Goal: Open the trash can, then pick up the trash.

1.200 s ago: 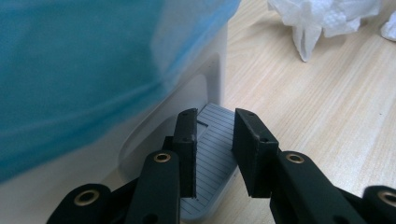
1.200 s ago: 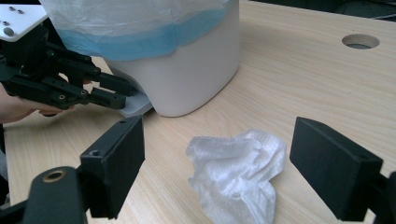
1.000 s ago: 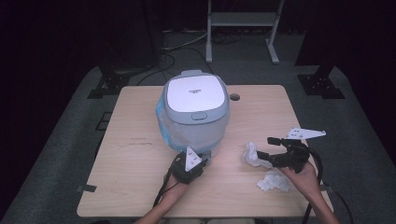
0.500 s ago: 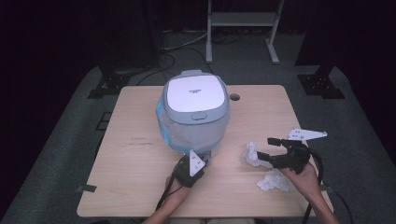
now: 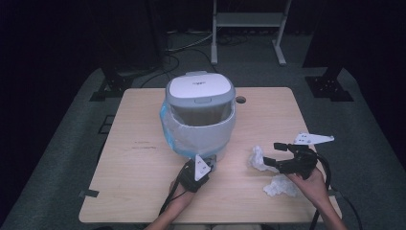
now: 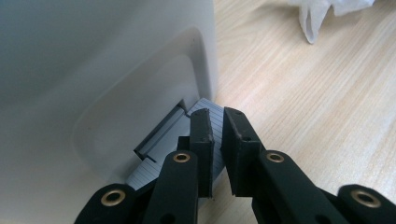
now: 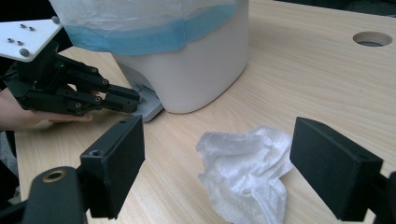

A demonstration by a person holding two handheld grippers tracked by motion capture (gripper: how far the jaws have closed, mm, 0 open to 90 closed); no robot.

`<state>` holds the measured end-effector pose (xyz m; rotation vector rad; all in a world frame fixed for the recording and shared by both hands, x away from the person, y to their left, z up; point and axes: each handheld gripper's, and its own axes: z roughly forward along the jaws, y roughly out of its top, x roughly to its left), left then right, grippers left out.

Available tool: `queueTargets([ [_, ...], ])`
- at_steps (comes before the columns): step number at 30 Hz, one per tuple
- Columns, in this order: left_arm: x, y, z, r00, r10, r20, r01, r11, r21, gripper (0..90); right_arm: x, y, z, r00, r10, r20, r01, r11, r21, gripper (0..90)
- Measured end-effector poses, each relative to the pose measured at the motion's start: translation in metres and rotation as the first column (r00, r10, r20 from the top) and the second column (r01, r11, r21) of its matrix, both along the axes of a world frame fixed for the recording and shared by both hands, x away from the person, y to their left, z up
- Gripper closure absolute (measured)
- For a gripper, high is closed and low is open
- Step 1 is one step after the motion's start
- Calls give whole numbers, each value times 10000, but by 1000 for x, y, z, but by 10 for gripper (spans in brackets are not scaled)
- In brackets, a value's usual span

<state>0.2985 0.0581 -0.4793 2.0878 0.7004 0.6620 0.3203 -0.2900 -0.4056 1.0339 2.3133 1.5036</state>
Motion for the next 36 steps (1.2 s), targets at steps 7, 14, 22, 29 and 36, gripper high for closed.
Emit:
queueTargets([
  [7, 5, 0, -2, 9992, -47, -396, 52, 9999, 122, 832, 0, 1, -2, 9999, 31, -147, -33, 9999, -119, 165],
  [14, 5, 0, -2, 9994, -87, -329, 92, 9998, 152, 842, 1, -2, -5, 9996, 1, -282, -11, 9993, -372, 164],
  [22, 6, 1, -2, 9990, -151, -410, 155, 9998, 82, 841, -3, -8, -9, 9991, -110, -415, 85, 9981, -610, 164],
  [29, 6, 2, -2, 9989, -142, -453, 142, 9999, -4, 841, -7, -7, -9, 9996, -62, -291, 39, 9968, -796, 164],
  [36, 7, 2, -2, 9985, -153, -517, 149, 9999, -79, 840, -8, -9, -12, 9994, -99, -327, 73, 9968, -801, 163],
])
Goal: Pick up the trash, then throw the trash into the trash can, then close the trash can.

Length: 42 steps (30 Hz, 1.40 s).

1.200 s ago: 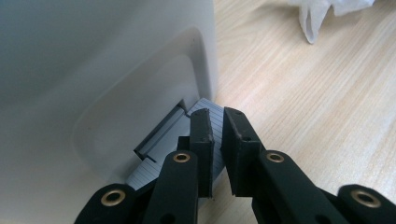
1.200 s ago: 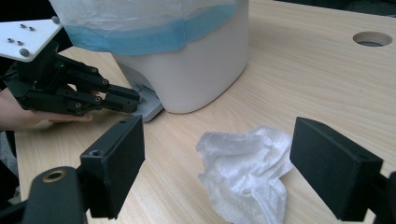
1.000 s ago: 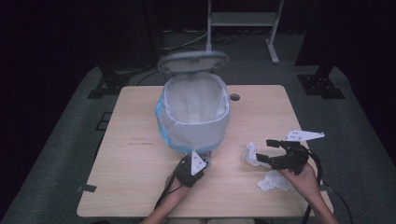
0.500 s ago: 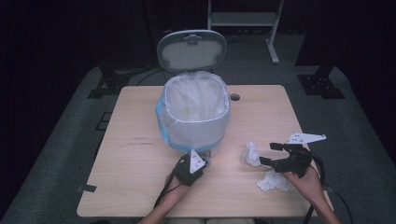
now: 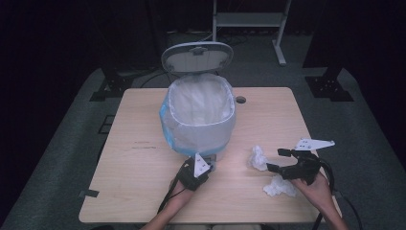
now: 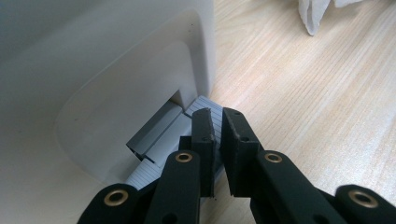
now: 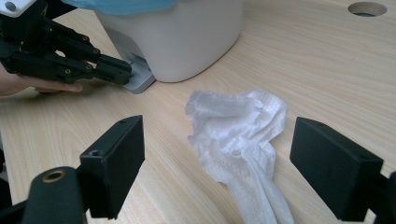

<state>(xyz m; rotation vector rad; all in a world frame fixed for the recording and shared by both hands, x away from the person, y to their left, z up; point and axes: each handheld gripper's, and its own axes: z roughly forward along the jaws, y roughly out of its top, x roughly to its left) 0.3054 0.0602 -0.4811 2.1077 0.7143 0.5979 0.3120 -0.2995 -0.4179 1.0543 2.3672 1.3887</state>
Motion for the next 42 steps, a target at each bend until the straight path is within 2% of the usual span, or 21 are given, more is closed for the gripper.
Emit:
queueTargets([
  [20, 1, 1, 0, 9999, -93, -64, 93, 9999, -38, 840, -4, 3, -1, 9999, 161, 22, -161, 9997, -197, 163],
  [30, 1, 1, 0, 10000, -70, -19, 70, 10000, -1, 839, -1, 7, -9, 9991, 358, -230, -366, 9987, -364, 164],
  [39, 0, 0, 0, 10000, -43, -18, 43, 10000, -13, 839, 3, 14, -15, 9982, 384, -453, -419, 9962, -768, 169],
  [42, 0, 0, 0, 10000, -39, 15, 39, 10000, 6, 836, 6, 18, -18, 9968, 546, -581, -595, 9945, -859, 218],
])
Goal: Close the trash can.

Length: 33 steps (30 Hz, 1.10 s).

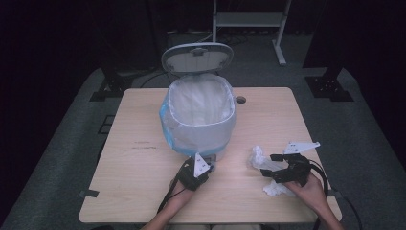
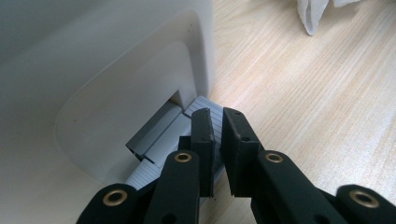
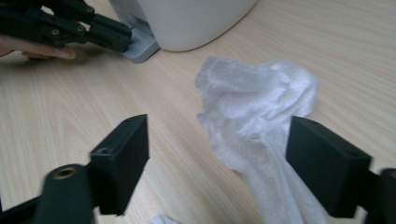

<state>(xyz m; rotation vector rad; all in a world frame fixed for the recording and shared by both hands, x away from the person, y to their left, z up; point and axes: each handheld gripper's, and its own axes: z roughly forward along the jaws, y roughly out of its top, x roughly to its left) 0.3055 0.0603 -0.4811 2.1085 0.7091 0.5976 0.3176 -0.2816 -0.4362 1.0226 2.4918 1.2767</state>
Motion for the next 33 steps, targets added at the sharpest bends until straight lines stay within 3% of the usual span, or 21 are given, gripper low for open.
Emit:
queueTargets([
  [6, 0, 0, 0, 10000, -5, -42, 5, 10000, -17, 835, 7, 9, -5, 9999, 59, -89, -63, 9991, -414, 263],
  [12, 0, 0, 0, 10000, -2, -41, 2, 10000, -14, 834, 19, 18, -11, 9997, 195, -138, -207, 9954, -933, 401],
  [15, 1, 1, 0, 9999, -14, -126, 13, 9999, -99, 833, 24, 24, -13, 9992, 286, -277, -324, 9882, -1500, 517],
  [18, 1, 1, 0, 9999, -16, -108, 15, 10000, -75, 833, 27, 29, -14, 9990, 366, -240, -405, 9804, -1930, 688],
  [23, 1, 1, 0, 9999, -17, -126, 15, 9999, -100, 833, 30, 33, -18, 9966, 601, -563, -717, 9692, -2358, 894],
  [26, 1, 1, 0, 9999, -17, -125, 16, 10000, -91, 833, 29, 33, -20, 9951, 704, -690, -854, 9658, -2449, 896],
  [31, 1, 1, 0, 9999, -19, -106, 18, 10000, -71, 833, 27, 31, -17, 9948, 769, -663, -900, 9701, -2253, 895],
  [33, 1, 1, 0, 9999, -21, -107, 20, 10000, -64, 833, 28, 29, -15, 9968, 542, -582, -654, 9748, -2131, 765],
])
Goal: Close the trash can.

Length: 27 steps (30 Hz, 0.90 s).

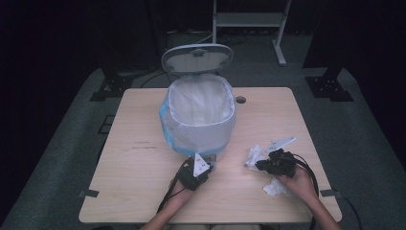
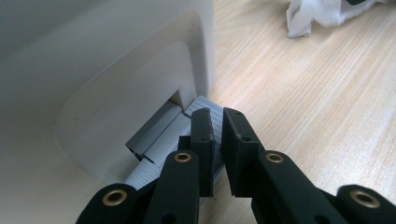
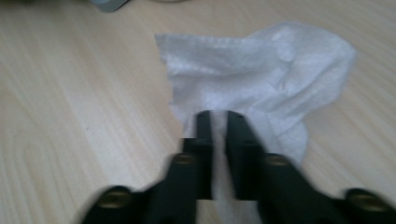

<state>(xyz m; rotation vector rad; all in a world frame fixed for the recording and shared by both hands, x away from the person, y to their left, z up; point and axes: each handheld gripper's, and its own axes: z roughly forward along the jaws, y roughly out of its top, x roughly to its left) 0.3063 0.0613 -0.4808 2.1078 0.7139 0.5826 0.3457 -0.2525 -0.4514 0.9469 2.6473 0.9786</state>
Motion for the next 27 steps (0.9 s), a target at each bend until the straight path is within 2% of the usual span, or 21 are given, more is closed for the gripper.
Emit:
queueTargets([
  [2, 0, 0, 0, 10000, 1, 2, -1, 10000, -1, 833, 1, -3, 1, 9999, -145, -28, 145, 9997, 195, 674],
  [4, 0, 0, 0, 10000, 1, 6, -1, 10000, 4, 833, 4, -4, 0, 9993, -353, -105, 354, 9993, 84, 626],
  [9, 0, 0, 0, 10000, 0, 6, 0, 10000, 0, 833, 10, -5, -5, 9980, -578, -257, 575, 9983, -105, 614],
  [13, 0, 0, 0, 10000, 1, 7, -1, 10000, 3, 833, 13, -4, -10, 9972, -646, -375, 633, 9974, -353, 669],
  [20, 0, 0, 0, 10000, 2, 18, -2, 10000, 10, 832, 12, -7, -12, 9980, -621, -94, 615, 9969, -496, 855],
  [24, 0, 0, 0, 10000, 3, 27, -3, 10000, 9, 832, 11, -7, -11, 9980, -582, -242, 569, 9970, -521, 880],
  [27, 0, 0, 0, 10000, 3, 15, -3, 10000, 9, 832, 7, -10, -6, 9984, -502, -254, 497, 9985, -208, 885],
])
